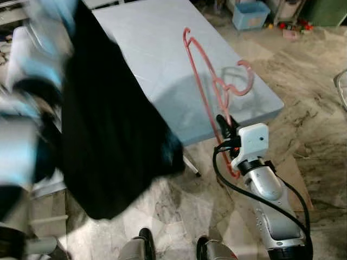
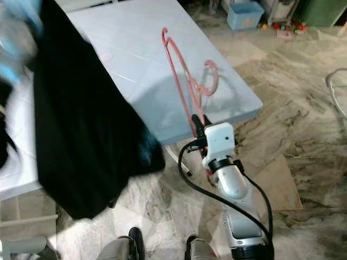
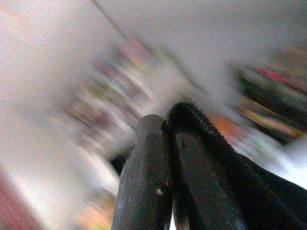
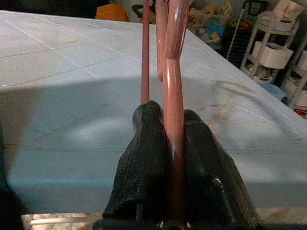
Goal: Hang hanger
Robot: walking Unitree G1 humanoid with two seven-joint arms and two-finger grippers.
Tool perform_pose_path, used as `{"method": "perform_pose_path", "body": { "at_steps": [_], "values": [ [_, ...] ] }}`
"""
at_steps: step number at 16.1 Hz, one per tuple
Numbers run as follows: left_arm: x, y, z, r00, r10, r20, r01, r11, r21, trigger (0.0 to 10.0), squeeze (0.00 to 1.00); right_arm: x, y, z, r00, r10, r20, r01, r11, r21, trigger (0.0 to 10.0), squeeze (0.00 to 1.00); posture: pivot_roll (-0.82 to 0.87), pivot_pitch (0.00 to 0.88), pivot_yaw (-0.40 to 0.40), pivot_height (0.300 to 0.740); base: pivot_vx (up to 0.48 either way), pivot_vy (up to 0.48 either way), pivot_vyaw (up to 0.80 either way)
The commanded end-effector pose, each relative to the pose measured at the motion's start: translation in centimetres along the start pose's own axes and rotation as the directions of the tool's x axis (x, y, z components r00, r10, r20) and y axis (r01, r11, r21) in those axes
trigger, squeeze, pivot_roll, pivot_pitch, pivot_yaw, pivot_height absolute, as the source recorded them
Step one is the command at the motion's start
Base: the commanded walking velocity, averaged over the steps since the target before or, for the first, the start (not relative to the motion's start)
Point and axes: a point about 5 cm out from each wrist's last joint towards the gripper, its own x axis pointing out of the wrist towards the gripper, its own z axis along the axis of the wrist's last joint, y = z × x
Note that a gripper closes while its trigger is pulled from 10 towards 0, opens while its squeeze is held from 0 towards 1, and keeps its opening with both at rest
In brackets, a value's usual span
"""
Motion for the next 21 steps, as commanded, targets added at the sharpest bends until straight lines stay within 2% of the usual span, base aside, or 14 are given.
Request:
{"method": "perform_pose_path", "body": {
  "at_steps": [1,2,4,5,7,9,10,11,13,15,16,17,19,21],
  "values": [
    [1.5,3.6,3.8,0.958,0.191,0.214,-0.211,0.974,0.076,10.0,0.0,-0.4,-0.4,-0.7,0.999,-0.03,-0.045,0.03,1.0,0.009,10.0,0.0,-0.13,0.268,0.054,0.74,0.0,0.0,0.0],
    [1.5,4.0,4.3,0.938,0.219,0.268,-0.253,0.962,0.1,10.0,0.0,-0.6,-0.3,-0.8,0.998,-0.032,-0.047,0.033,0.999,0.014,10.0,0.0,-0.13,0.27,0.06,0.74,0.0,0.0,0.0],
    [1.1,3.3,3.5,0.943,0.191,0.271,-0.23,0.966,0.119,10.0,0.0,-0.8,-0.1,-1.0,0.998,-0.03,-0.053,0.031,0.999,0.019,10.0,0.0,-0.12,0.269,0.063,0.74,0.0,0.0,0.0],
    [-0.8,0.2,0.1,0.98,0.058,0.192,-0.088,0.985,0.151,10.0,0.0,-0.9,0.4,-1.2,0.998,-0.018,-0.058,0.02,0.999,0.03,10.0,0.0,-0.12,0.268,0.066,0.74,0.0,0.0,0.0],
    [-4.7,-3.4,-5.5,0.994,-0.106,0.025,0.102,0.987,0.126,10.0,0.0,-0.8,0.7,-1.1,0.998,-0.006,-0.055,0.008,0.999,0.033,10.0,0.0,-0.14,0.265,0.062,0.74,0.0,0.0,0.0],
    [-10.2,-6.3,-11.2,0.944,-0.245,-0.219,0.24,0.969,-0.051,10.0,0.0,-0.9,0.1,-1.0,0.998,-0.009,-0.058,0.011,1.0,0.022,10.0,0.0,-0.16,0.255,0.051,0.74,0.0,0.0,0.0],
    [-12.1,-7.1,-12.7,0.912,-0.29,-0.291,0.266,0.956,-0.12,10.0,1.0,-1.0,-0.2,-1.1,0.998,-0.011,-0.062,0.012,1.0,0.015,10.0,0.0,-0.16,0.251,0.046,0.74,0.0,0.0,0.0],
    [-13.5,-7.8,-13.6,0.88,-0.341,-0.331,0.298,0.939,-0.174,10.0,1.0,-1.0,-0.3,-1.2,0.998,-0.008,-0.067,0.008,1.0,0.007,10.0,0.0,-0.15,0.245,0.04,0.74,0.0,0.0,0.0],
    [-15.2,-8.8,-14.5,0.822,-0.426,-0.377,0.337,0.899,-0.28,10.0,1.0,-0.8,-0.2,-1.4,0.997,0.007,-0.074,-0.006,1.0,0.007,10.0,0.0,-0.14,0.238,0.034,0.74,0.0,0.0,0.0],
    [-16.3,-9.2,-15.4,0.752,-0.497,-0.433,0.327,0.852,-0.409,10.0,1.0,-0.4,0.5,-1.3,0.997,0.037,-0.067,-0.036,0.999,0.014,10.0,0.0,-0.12,0.231,0.035,0.74,0.0,0.0,0.0],
    [-16.4,-9.2,-15.5,0.746,-0.51,-0.428,0.328,0.841,-0.43,10.0,1.0,-0.3,0.6,-1.3,0.997,0.04,-0.066,-0.039,0.999,0.014,10.0,0.0,-0.11,0.23,0.038,0.74,0.0,0.0,0.0],
    [-16.0,-9.3,-14.8,0.759,-0.542,-0.36,0.388,0.821,-0.418,10.0,1.0,-0.3,0.7,-1.4,0.997,0.043,-0.066,-0.042,0.999,0.017,10.0,0.0,-0.1,0.228,0.04,0.74,0.0,0.0,0.0],
    [-16.0,-8.5,-13.6,0.832,-0.523,-0.185,0.49,0.849,-0.196,10.0,1.0,-0.3,0.9,-1.6,0.997,0.041,-0.068,-0.039,0.999,0.024,10.0,0.0,-0.08,0.227,0.057,0.74,0.0,0.0,0.0],
    [-17.3,-7.5,-13.6,0.869,-0.481,-0.115,0.462,0.873,-0.156,10.0,1.0,-0.3,1.0,-1.8,0.997,0.031,-0.071,-0.029,0.999,0.034,10.0,0.0,-0.07,0.227,0.062,0.74,0.0,0.0,0.0]
  ]
}}
